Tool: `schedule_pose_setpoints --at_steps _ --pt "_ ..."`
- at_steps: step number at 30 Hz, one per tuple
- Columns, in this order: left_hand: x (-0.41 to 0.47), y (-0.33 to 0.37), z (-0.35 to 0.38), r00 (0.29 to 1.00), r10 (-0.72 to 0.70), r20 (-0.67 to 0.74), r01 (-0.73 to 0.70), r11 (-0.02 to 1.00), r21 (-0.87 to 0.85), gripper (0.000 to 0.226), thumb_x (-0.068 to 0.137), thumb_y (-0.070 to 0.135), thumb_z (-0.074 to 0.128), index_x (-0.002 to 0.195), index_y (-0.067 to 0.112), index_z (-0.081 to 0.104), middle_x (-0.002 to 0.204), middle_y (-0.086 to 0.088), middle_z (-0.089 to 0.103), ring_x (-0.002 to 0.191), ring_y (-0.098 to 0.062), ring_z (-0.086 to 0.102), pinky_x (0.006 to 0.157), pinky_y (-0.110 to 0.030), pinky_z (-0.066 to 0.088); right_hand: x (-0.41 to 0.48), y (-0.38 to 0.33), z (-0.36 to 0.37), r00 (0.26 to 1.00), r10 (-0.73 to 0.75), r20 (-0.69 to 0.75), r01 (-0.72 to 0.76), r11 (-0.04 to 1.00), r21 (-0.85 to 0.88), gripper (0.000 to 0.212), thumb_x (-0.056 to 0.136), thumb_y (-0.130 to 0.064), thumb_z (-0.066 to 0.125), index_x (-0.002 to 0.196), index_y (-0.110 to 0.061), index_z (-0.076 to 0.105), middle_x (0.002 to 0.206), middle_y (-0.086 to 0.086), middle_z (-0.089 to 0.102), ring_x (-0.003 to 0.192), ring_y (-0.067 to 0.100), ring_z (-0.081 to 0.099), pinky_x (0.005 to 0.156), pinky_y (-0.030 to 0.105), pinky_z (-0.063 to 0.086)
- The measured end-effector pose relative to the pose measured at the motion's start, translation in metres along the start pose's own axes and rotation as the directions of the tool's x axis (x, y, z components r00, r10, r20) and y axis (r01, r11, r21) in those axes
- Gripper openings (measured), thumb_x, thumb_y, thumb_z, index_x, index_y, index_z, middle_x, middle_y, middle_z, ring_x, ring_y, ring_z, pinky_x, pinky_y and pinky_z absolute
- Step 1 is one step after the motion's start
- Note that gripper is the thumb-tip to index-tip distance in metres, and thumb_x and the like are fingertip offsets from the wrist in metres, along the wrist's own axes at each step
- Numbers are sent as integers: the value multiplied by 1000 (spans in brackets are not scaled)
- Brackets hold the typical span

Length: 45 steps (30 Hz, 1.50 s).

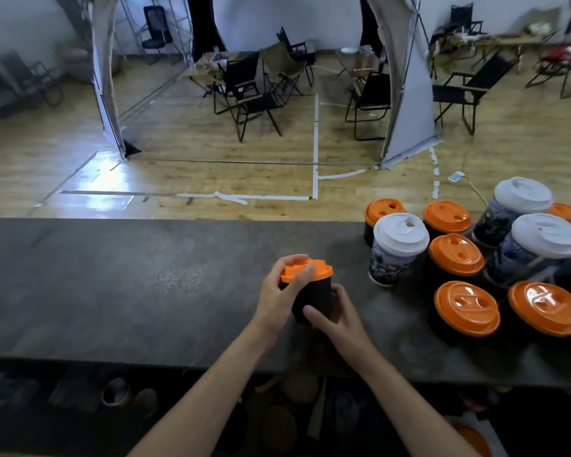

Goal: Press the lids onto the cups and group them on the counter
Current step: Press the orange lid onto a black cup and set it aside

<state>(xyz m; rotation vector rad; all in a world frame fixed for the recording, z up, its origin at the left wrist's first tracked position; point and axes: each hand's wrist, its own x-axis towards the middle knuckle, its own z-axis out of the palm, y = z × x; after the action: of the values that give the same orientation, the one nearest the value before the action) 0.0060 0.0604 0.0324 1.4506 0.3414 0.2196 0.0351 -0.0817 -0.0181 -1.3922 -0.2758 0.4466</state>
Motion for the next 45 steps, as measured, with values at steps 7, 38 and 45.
schedule_pose_setpoints --at_steps 7,38,45 --pt "-2 4 -6 996 -8 84 6 1000 17 44 83 44 71 120 21 68 119 -6 68 104 -13 66 82 -21 54 6 -3 -2 996 73 52 -79 989 128 66 83 -60 61 121 -7 63 105 22 73 71 28 67 60 31 49" --pt "-19 -34 -11 989 133 -63 -122 982 146 47 106 44 33 139 21 57 134 6 64 125 -8 59 105 -23 47 2 7 13 974 -225 20 212 883 -418 89 62 -34 98 136 -23 50 130 -11 63 121 4 61 101 21 49" --pt "-7 -33 -22 994 98 -55 -88 983 164 32 108 26 38 124 19 66 120 4 72 116 -7 65 99 -18 48 3 11 7 970 -243 14 221 855 -469 87 65 -23 92 138 -24 43 133 -13 60 124 2 58 105 29 49"
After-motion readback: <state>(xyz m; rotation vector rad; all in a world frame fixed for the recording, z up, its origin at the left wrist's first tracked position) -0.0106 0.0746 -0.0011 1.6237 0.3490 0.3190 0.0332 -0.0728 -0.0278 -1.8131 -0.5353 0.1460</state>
